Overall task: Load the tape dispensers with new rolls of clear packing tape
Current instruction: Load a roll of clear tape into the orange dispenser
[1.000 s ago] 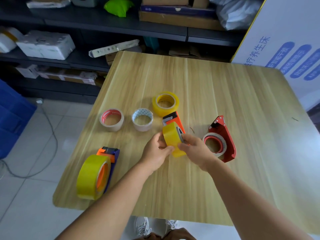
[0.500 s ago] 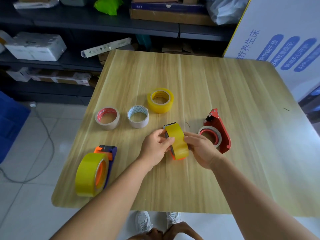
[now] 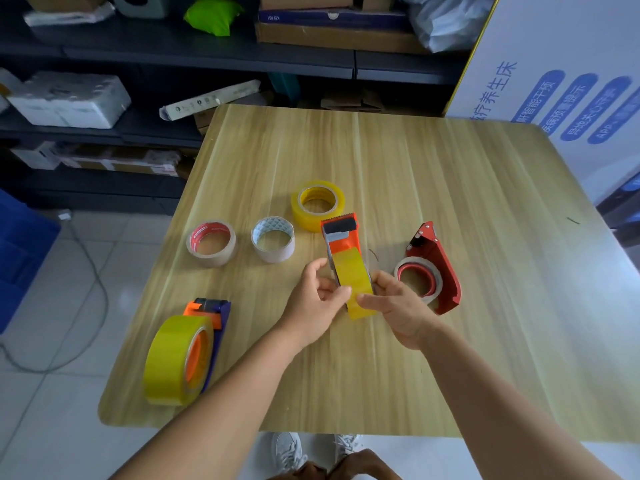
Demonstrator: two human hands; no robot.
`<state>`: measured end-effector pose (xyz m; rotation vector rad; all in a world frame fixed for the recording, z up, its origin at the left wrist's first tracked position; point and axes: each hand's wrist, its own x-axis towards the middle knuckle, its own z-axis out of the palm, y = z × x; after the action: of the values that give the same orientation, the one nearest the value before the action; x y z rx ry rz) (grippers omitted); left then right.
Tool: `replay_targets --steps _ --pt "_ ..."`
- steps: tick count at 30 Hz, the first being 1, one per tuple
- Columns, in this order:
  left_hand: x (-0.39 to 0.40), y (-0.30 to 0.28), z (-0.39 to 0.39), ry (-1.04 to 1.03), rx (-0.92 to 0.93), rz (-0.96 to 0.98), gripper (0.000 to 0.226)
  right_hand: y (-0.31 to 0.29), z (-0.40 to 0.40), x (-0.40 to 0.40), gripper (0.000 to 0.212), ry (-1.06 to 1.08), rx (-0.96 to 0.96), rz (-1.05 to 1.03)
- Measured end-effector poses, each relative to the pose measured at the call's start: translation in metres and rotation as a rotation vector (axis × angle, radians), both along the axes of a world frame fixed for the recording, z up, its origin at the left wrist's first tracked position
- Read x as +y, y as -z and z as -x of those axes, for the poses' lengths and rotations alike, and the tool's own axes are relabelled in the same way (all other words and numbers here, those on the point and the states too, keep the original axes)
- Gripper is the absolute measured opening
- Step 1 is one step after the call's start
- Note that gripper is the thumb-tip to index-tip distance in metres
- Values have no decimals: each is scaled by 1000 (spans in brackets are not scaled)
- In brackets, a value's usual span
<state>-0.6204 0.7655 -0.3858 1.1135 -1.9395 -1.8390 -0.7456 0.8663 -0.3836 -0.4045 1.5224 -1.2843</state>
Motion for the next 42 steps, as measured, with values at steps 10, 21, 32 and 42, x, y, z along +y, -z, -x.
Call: replay_targets --steps 10,21,32,42 --pt "-3 -8 6 -7 -30 206 65 -8 1 -13 24 61 38 4" --pt "-33 -25 12 116 -127 590 14 -11 9 -18 19 -19 113 -67" --pt "-44 -32 21 329 -127 1254 18 -19 9 -14 24 -180 310 -193" --pt "-67 -54 30 305 -225 873 13 -48 11 -24 25 -437 648 -328"
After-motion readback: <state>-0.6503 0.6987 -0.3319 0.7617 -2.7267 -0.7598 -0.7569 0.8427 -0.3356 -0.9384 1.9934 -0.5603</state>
